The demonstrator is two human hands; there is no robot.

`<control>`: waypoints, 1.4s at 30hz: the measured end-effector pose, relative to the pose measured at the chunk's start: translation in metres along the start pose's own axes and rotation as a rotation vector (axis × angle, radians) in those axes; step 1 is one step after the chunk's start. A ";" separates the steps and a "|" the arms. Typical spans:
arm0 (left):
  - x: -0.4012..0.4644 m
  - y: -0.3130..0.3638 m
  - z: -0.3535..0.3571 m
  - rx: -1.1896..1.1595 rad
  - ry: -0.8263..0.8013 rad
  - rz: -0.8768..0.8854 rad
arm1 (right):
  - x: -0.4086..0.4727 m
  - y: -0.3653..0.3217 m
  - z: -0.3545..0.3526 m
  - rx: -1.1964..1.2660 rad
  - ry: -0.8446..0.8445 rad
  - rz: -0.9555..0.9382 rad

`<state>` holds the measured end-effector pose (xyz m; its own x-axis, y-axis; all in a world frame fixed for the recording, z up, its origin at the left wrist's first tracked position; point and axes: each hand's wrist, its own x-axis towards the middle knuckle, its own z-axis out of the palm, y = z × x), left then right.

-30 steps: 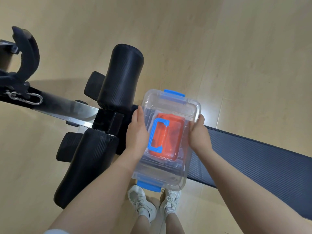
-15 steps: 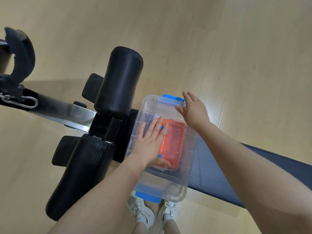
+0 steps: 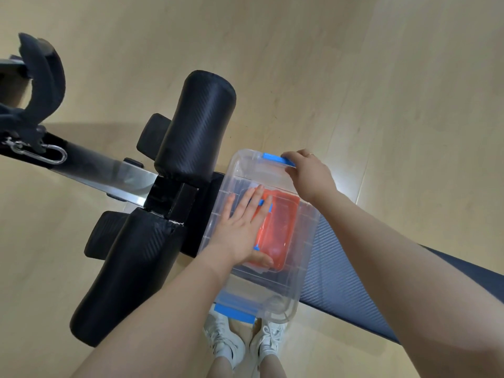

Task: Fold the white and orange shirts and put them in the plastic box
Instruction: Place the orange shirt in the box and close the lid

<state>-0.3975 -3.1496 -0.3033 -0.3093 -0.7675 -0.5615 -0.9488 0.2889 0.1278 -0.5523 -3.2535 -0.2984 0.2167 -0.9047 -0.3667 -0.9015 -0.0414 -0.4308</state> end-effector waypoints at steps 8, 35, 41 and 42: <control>-0.008 0.007 0.004 -0.049 0.075 -0.075 | -0.028 -0.005 0.015 -0.135 0.111 -0.083; -0.136 0.049 0.064 -1.992 0.007 -0.863 | -0.248 -0.038 0.112 -0.111 -0.036 -0.055; -0.131 0.041 0.060 -2.038 0.004 -0.820 | -0.245 -0.046 0.125 -0.253 0.041 -0.006; -0.131 0.040 0.062 -2.069 -0.002 -0.796 | -0.240 -0.048 0.128 -0.291 0.079 0.011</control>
<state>-0.3911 -3.0017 -0.2753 0.0595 -0.3840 -0.9214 0.4344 -0.8211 0.3702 -0.5135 -2.9797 -0.2954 0.1872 -0.9355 -0.2997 -0.9755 -0.1411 -0.1689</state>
